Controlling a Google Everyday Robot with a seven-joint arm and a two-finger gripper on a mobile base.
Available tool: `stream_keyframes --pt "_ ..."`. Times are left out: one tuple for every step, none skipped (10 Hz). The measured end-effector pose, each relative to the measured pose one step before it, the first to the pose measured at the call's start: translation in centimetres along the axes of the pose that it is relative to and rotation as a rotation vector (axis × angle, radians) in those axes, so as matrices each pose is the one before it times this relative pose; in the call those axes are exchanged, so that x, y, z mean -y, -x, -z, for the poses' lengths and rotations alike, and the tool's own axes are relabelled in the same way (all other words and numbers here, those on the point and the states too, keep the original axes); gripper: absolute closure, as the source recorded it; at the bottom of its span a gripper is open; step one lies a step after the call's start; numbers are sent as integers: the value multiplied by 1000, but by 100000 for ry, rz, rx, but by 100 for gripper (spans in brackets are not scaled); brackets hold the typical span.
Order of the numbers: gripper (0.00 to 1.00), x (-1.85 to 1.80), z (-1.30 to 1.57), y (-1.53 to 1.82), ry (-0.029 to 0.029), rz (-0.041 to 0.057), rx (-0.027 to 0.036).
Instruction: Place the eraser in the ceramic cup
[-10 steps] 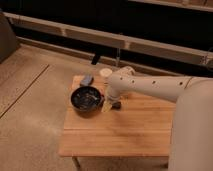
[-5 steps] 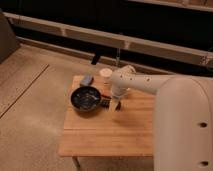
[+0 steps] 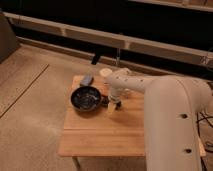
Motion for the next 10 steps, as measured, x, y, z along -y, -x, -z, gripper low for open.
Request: stream_keyframes --pt "35 463 287 281 -1252 931 -58" --pt "35 258 286 277 -953 549 384" --pt "35 195 205 168 -797 521 181" --pt "35 104 131 88 -478 273 174" --pt "35 79 123 217 -484 574 429" --pt "35 -42 -5 158 96 356 361" --pt "35 -50 -102 236 400 229 681" --pt "35 -90 -235 225 723 88 567" --pt "35 -93 -273 60 674 52 56" --pt "35 -51 -215 63 571 -14 39"
